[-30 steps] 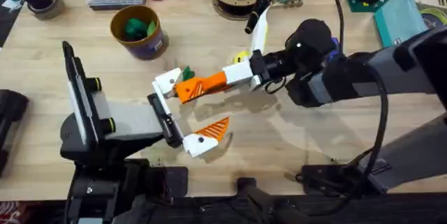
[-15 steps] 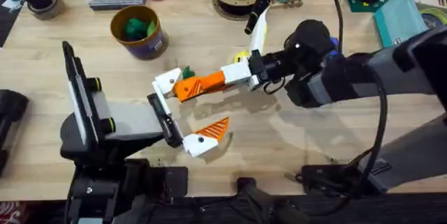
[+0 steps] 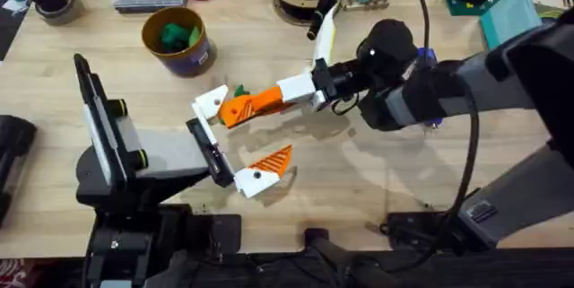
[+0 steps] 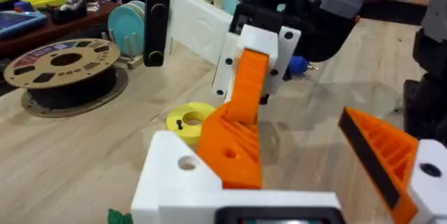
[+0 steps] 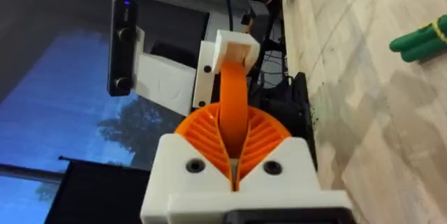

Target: Pick up the gripper from the table and insert it into the empty holder that is missing its gripper. Then pick up a screw, insert it into the mounting hole, and use the screwdriver to tighten it. Finally, clean up the table by picking up the vegetable and placing it into the bucket.

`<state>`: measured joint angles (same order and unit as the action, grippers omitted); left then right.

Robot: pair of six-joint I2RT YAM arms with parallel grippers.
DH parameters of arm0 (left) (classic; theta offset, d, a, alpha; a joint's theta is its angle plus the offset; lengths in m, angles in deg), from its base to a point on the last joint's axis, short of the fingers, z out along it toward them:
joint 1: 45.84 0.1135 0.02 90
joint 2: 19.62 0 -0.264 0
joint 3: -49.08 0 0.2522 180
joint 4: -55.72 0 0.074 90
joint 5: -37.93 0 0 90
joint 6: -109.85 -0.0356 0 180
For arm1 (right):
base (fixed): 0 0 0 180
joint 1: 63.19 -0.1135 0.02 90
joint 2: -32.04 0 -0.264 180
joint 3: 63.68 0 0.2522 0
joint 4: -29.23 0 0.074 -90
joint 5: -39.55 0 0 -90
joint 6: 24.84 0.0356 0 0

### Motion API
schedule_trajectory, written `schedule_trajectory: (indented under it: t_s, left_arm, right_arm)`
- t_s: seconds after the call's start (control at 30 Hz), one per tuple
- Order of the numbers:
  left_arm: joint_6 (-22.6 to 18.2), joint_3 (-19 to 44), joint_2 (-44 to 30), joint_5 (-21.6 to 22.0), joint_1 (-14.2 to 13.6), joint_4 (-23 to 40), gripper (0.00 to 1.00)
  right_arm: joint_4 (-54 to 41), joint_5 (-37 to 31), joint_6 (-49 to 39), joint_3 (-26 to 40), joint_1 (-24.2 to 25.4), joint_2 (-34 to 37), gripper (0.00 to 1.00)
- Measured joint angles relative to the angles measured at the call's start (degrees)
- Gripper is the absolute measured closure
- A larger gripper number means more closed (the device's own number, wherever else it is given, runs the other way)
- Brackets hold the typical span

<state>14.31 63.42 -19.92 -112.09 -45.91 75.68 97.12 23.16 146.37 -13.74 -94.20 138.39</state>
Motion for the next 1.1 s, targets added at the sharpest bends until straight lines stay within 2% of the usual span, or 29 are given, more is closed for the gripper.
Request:
schedule_trajectory:
  t_s: [0.53,1.1]
  left_arm:
    - [0.00,0.00,-0.02,1.41,0.13,-0.20,0.009]
    - [-0.24,0.00,0.00,-0.18,0.00,-0.02,0.009]
  right_arm:
    - [-0.84,0.99,1.88,4.08,-0.64,2.60,0.992]
    - [-1.46,0.61,3.56,8.28,-1.99,5.02,0.992]
